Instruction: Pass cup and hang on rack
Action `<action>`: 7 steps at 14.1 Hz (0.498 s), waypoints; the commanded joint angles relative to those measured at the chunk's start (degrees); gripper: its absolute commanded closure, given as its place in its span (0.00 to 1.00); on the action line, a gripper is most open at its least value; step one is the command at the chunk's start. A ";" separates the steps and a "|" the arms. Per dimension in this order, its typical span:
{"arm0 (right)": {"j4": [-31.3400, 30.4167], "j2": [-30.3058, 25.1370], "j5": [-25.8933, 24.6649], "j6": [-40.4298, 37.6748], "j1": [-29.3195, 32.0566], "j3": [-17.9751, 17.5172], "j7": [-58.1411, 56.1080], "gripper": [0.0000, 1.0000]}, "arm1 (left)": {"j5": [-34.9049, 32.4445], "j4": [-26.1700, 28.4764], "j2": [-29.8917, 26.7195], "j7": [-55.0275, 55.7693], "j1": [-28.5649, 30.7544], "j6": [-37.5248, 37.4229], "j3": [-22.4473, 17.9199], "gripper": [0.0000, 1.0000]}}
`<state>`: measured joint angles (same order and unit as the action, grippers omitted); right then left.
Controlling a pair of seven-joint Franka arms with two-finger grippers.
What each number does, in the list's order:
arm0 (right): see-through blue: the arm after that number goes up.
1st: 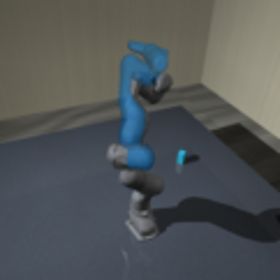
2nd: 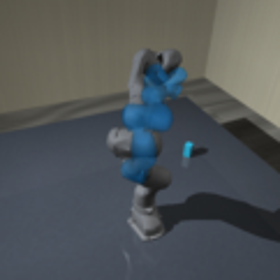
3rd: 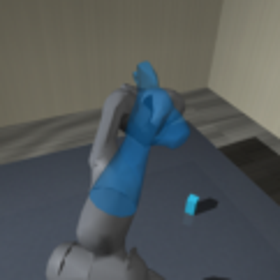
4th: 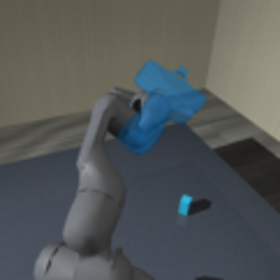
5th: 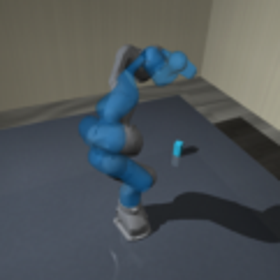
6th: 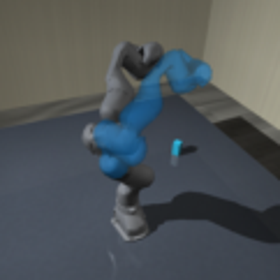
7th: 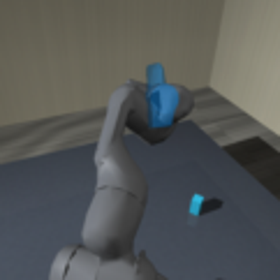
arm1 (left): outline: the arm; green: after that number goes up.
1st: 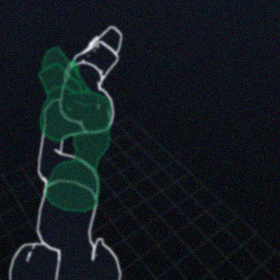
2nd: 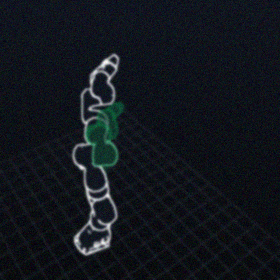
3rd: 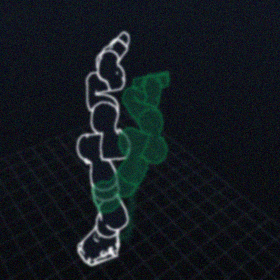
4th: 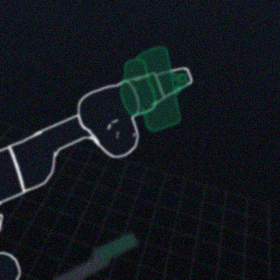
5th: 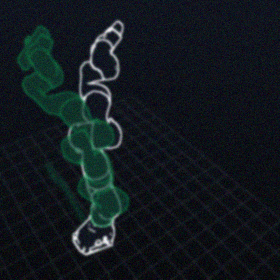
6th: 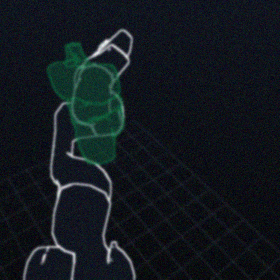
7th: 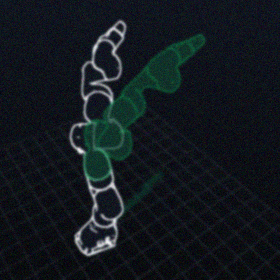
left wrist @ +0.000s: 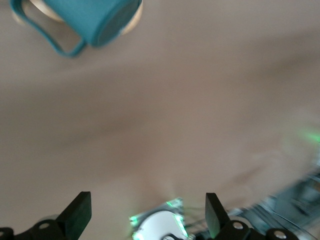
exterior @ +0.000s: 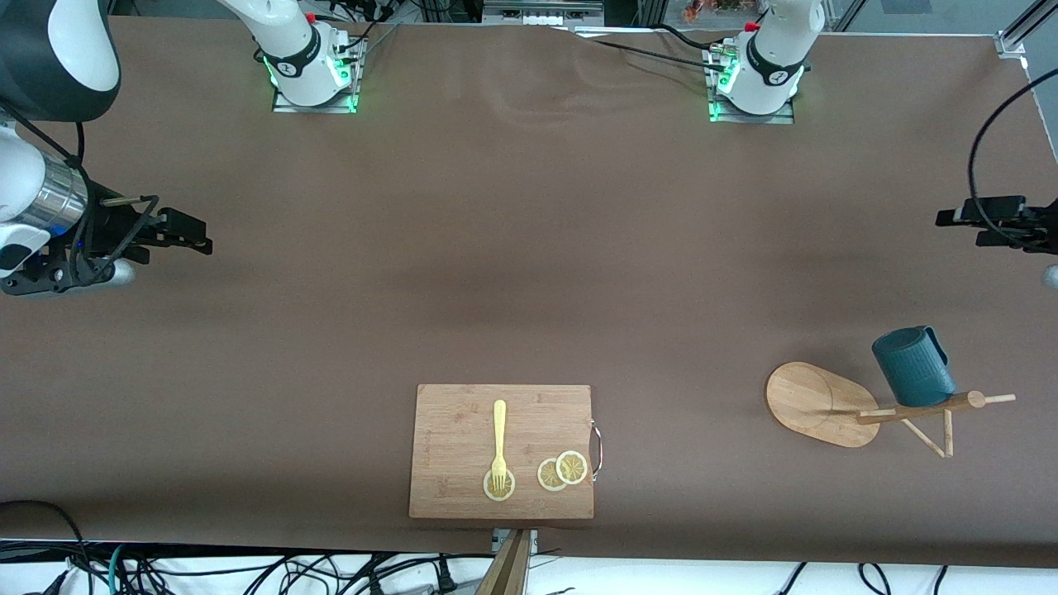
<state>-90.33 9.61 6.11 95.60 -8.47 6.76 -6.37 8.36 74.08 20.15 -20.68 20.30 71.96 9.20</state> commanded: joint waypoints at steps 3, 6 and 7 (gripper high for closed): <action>1.03 0.41 0.92 -0.41 0.47 -0.08 -1.10 0.00 | -9.31 -0.78 -5.72 6.44 -8.52 8.79 -2.16 0.00; 1.03 0.41 0.92 -0.41 0.47 -0.08 -1.10 0.00 | -10.73 0.09 -9.50 6.61 -10.53 14.01 -2.78 0.00; 1.03 0.41 0.92 -0.41 0.47 -0.08 -1.10 0.00 | -11.25 0.88 -10.64 7.92 -11.85 11.48 -3.83 0.00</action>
<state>-90.32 9.61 6.11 95.60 -8.45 6.77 -6.39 -0.42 73.35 12.41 -14.18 11.36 84.89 7.16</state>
